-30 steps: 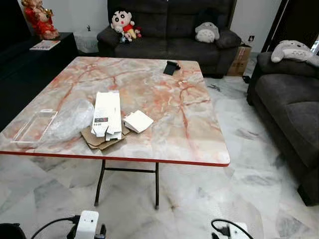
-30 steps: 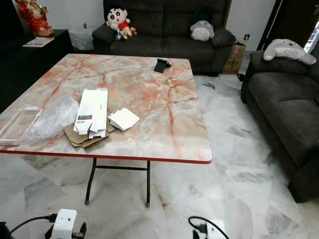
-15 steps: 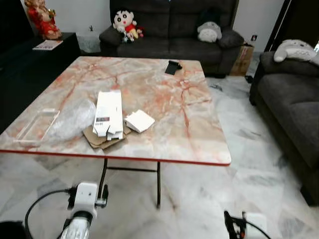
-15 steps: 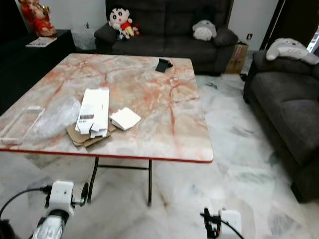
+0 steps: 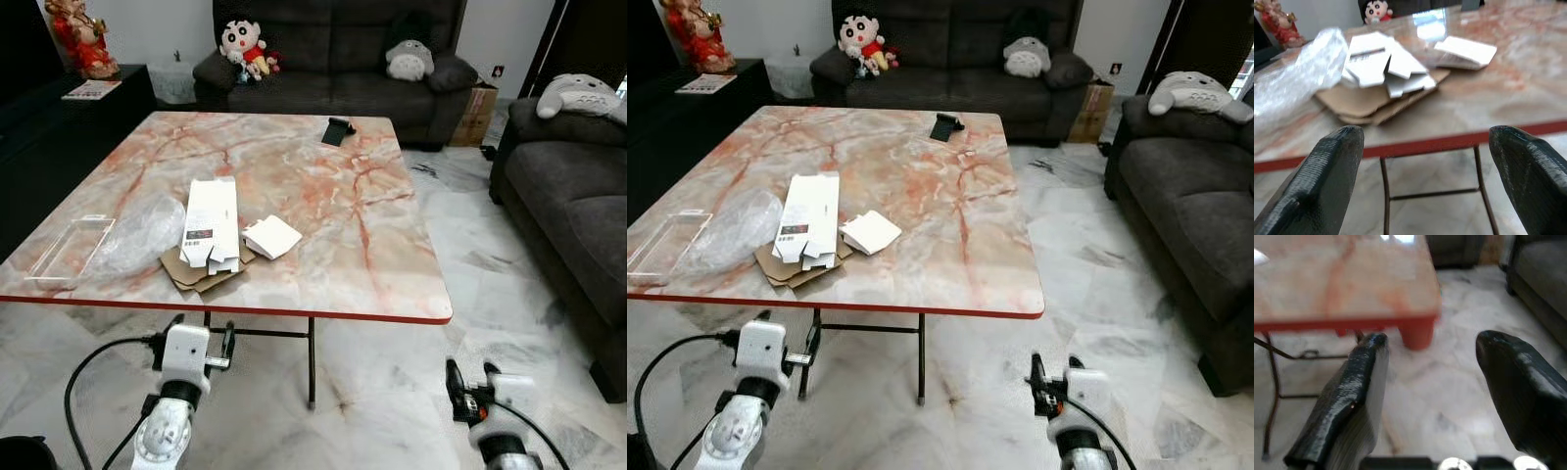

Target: Picking trash to rubbish bin

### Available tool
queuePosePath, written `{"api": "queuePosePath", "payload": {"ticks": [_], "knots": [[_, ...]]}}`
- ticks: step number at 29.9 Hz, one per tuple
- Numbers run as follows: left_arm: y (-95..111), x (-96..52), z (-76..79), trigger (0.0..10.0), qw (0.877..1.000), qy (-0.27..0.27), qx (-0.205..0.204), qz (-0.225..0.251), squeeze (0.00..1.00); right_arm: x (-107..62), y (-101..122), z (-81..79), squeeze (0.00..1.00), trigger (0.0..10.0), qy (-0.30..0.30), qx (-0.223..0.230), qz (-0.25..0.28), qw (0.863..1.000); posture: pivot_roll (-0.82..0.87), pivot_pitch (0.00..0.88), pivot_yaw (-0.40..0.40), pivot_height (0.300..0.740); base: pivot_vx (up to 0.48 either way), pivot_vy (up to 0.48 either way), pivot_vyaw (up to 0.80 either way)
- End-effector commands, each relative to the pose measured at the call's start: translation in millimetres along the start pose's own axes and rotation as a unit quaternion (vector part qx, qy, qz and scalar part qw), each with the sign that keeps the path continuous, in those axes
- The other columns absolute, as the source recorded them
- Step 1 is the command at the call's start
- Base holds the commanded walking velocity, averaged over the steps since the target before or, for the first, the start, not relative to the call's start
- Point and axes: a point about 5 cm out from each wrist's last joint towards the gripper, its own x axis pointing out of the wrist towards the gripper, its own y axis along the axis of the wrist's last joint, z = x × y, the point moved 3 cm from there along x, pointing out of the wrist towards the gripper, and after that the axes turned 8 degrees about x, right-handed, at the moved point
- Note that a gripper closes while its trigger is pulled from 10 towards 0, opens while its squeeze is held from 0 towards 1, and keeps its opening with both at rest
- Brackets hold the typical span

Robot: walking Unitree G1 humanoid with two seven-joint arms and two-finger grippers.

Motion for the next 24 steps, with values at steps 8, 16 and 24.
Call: {"api": "queuePosePath", "payload": {"ticks": [8, 16, 24], "knots": [[30, 31.7, 6.3, 10.0, 0.999, -0.001, -0.008, 0.031, 0.00, 47.1, 36, -39.3, 0.00, 10.0, 0.020, 0.048, 0.032, 0.998, 0.13, 0.000, -0.013, 0.740, 0.000, 0.000, 0.00], [37, 42.1, 11.2, 10.0, 0.999, 0.003, -0.019, 0.034, 0.00, 60.1, 46, -72.8, 0.00, 10.0, 0.051, 0.062, 0.041, 0.996, 0.14, 0.000, -0.006, 0.740, 0.000, 0.000, 0.00], [32, 41.7, 15.3, 10.0, 0.999, -0.003, -0.030, 0.020, 0.00, 62.7, 46, -80.4, 0.00, 10.0, 0.064, 0.060, 0.033, 0.996, 0.13, 0.000, -0.004, 0.740, 0.000, 0.065, 0.00]]}}
